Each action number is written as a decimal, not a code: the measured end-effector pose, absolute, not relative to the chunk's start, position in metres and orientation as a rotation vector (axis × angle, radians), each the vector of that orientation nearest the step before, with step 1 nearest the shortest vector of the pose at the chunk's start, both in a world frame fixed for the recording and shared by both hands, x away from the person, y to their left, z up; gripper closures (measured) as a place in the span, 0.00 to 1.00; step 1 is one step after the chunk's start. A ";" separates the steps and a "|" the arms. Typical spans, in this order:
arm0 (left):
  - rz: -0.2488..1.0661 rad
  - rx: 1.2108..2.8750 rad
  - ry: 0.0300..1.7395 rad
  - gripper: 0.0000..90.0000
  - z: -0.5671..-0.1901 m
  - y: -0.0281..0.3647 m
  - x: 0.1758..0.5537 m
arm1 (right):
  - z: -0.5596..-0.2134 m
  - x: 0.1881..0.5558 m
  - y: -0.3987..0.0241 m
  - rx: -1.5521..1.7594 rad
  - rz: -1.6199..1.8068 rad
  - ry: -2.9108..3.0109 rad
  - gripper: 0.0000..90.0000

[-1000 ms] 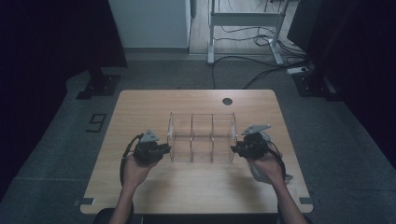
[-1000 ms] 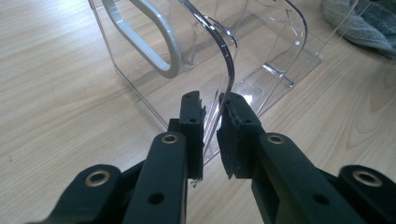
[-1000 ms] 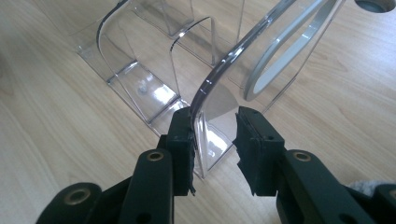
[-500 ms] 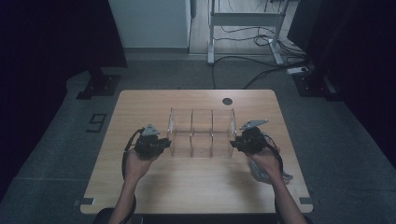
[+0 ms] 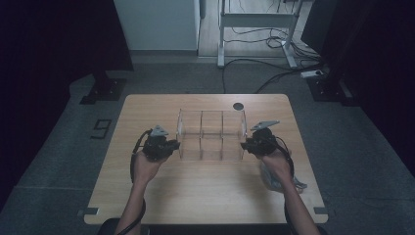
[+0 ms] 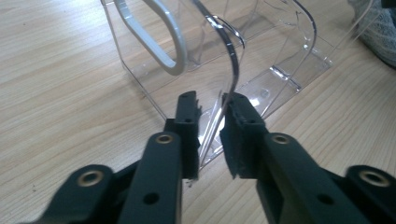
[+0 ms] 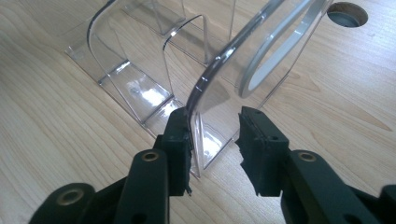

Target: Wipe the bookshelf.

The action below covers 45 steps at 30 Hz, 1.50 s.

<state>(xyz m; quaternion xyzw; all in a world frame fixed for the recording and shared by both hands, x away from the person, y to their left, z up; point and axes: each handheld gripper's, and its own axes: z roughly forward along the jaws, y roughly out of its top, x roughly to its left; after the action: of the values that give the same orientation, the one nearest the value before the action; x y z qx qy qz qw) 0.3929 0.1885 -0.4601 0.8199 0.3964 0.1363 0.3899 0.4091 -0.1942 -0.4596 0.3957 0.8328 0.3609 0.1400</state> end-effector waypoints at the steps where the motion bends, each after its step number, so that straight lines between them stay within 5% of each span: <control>1: 0.346 2.084 1.008 0.80 -0.460 0.189 0.393 | -0.460 0.409 -0.194 1.143 1.043 2.406 0.69; 11: 0.321 2.060 1.007 0.26 -0.457 0.192 0.382 | -0.460 0.403 -0.198 1.090 1.074 2.458 0.32; 15: 0.302 2.070 0.970 0.16 -0.456 0.193 0.377 | -0.459 0.398 -0.197 1.076 1.103 2.481 0.22; 26: 0.333 2.112 0.922 0.00 -0.451 0.193 0.358 | -0.445 0.380 -0.202 1.037 1.141 2.494 0.09; 45: 0.343 2.106 0.867 0.00 -0.448 0.204 0.319 | -0.441 0.344 -0.218 0.991 1.121 2.511 0.07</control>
<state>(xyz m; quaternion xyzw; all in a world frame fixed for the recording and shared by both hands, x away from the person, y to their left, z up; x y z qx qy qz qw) 0.3191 0.2045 -0.4479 0.8351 0.3439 0.1361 0.4072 0.3440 -0.2178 -0.4414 0.3371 0.8539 0.3812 0.1093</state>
